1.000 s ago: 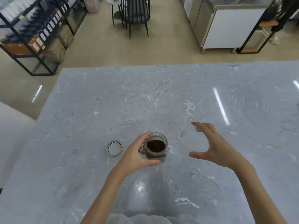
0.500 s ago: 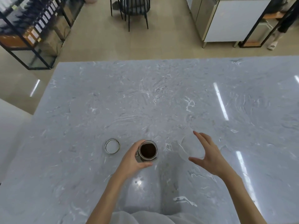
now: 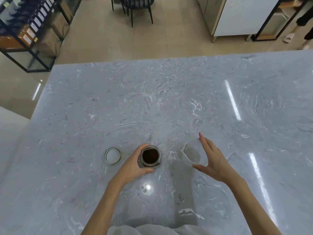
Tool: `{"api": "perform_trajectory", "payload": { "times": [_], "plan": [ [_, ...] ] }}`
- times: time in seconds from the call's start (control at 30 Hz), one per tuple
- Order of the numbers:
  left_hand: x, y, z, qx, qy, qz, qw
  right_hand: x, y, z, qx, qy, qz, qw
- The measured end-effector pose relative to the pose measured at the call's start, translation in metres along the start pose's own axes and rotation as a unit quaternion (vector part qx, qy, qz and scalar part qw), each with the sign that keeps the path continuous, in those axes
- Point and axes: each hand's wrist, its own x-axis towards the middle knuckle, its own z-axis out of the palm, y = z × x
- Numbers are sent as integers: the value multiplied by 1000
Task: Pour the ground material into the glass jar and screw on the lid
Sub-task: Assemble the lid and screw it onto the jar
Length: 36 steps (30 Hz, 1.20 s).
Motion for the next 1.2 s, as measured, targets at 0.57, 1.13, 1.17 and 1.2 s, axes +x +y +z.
{"api": "perform_trajectory", "payload": {
  "times": [0.57,1.13,1.17,1.2],
  "plan": [
    [-38,-19,-70,-2,5,-10,1000,-5,-104,-30,96,135,-62,984],
    [-46,-110,-110,-59,199,-202,957,92,-268,170,239,-28,189,952],
    [-45,-110,-110,-53,192,-200,959,93,-269,175,230,-28,190,954],
    [-43,-110,-109,-47,185,-198,961,94,-270,178,218,-27,192,957]
  ]
}}
